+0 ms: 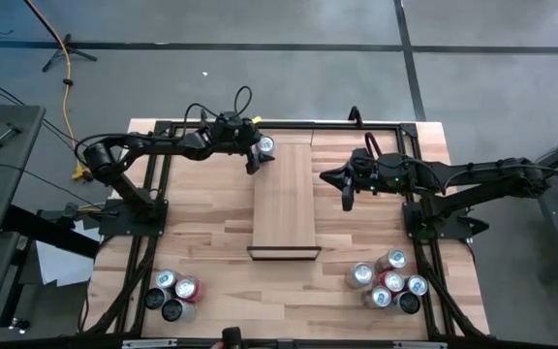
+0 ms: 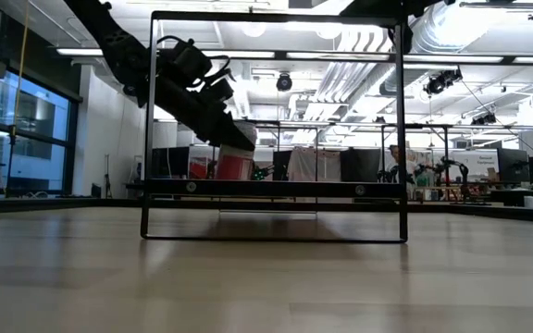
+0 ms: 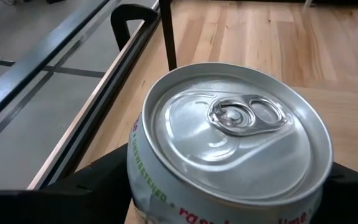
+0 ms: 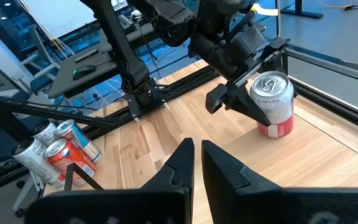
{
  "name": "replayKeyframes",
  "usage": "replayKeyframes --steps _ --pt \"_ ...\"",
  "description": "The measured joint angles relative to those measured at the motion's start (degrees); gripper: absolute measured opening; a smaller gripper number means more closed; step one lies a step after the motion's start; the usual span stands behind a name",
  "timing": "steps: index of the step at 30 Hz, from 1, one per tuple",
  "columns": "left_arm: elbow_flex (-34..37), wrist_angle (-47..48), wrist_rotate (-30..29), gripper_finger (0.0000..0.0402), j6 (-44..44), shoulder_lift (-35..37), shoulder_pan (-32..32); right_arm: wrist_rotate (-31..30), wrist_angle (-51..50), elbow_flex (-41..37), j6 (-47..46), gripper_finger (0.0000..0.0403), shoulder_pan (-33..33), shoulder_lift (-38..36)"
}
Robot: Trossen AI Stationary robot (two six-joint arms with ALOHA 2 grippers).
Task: Place canned beverage on shelf
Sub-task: Put the pink soda can on the shelf
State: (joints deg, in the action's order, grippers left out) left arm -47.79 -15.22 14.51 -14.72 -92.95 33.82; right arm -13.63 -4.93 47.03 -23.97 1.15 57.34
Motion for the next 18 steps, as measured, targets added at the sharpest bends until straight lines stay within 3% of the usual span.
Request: replayKeyframes --steps 18 --pt "0.0 -3.3 -0.1 0.0305 -1.1 0.0 0.0 -0.1 0.0 0.0 0.0 0.0016 0.0 0.0"
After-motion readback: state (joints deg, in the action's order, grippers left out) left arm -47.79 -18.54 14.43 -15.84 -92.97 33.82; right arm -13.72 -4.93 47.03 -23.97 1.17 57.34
